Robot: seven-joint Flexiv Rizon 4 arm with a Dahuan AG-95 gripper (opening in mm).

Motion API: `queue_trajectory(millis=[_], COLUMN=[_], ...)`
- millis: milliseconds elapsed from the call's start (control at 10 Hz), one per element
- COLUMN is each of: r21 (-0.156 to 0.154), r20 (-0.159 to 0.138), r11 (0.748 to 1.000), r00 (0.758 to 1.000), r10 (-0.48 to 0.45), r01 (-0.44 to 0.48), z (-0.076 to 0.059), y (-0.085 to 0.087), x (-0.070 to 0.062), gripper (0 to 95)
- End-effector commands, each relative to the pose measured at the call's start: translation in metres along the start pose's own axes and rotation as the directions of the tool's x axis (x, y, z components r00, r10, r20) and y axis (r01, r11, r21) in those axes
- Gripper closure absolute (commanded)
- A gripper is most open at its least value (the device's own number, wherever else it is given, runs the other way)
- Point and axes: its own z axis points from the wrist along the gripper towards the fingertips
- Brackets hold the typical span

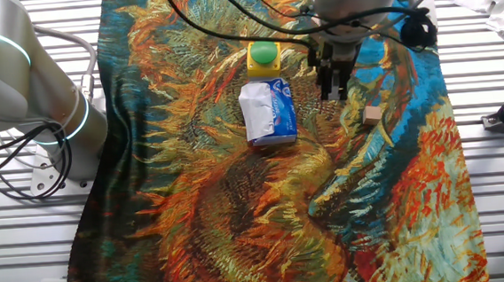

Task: Approach and touch the side of the small block

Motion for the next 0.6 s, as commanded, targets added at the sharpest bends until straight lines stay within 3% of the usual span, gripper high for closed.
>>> queue_trajectory(millis=[100, 400, 600], r21=[0.002, 0.001, 0.004], r20=[0.002, 0.011, 0.006], r11=[1.000, 1.000, 1.000], r00=[1.000, 1.000, 1.000], r10=[0.011, 0.016, 0.025], r01=[-0.011, -0.016, -0.025], z=[0.010, 0.027, 0.027], y=[0.000, 0.001, 0.001], x=[0.000, -0.013, -0.025], gripper=[95.0, 95.0, 95.0])
